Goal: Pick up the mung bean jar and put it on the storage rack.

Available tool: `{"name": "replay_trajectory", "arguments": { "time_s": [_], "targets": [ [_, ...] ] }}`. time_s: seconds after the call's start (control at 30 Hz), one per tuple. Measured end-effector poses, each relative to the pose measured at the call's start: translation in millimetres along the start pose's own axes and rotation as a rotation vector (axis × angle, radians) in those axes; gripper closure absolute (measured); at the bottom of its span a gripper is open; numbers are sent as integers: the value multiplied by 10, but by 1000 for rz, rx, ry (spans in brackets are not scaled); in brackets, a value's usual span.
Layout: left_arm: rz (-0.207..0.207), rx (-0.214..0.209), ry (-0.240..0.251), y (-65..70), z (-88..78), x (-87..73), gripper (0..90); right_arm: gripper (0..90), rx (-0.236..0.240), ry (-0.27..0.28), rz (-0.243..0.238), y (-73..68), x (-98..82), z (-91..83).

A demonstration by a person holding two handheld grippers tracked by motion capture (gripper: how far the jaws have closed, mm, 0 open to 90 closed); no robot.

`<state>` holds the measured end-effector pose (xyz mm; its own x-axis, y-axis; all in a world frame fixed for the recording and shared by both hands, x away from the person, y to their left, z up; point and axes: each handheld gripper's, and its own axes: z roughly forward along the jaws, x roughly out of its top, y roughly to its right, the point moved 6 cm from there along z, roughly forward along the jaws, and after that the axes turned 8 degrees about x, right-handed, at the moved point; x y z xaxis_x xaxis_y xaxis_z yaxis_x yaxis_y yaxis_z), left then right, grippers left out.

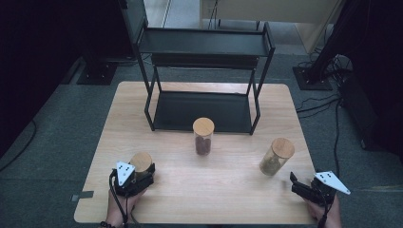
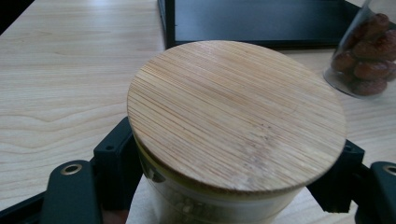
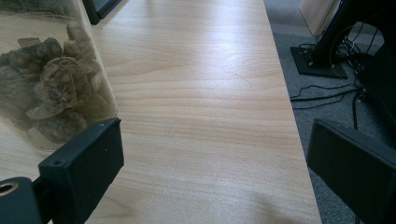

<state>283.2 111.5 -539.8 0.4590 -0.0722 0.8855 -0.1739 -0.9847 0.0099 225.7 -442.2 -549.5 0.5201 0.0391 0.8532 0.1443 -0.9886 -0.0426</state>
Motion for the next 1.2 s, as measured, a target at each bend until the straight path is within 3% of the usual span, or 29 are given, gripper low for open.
{"name": "replay_trajectory", "arguments": {
  "time_s": [0.1,0.27,0.6,1.2],
  "targets": [
    [-2,7,-4,-9,24,18,250,37,2,0,-1,-1,0,0],
    [-41,2,-14,-22,72,73,251,33,7,-1,-6,-6,0,0],
    [-27,13,-12,40,207,199,252,33,12,-2,-5,-7,-1,1],
    [-2,5,-23,308,521,365,254,33,21,-2,-3,-6,-1,1]
  ]
}}
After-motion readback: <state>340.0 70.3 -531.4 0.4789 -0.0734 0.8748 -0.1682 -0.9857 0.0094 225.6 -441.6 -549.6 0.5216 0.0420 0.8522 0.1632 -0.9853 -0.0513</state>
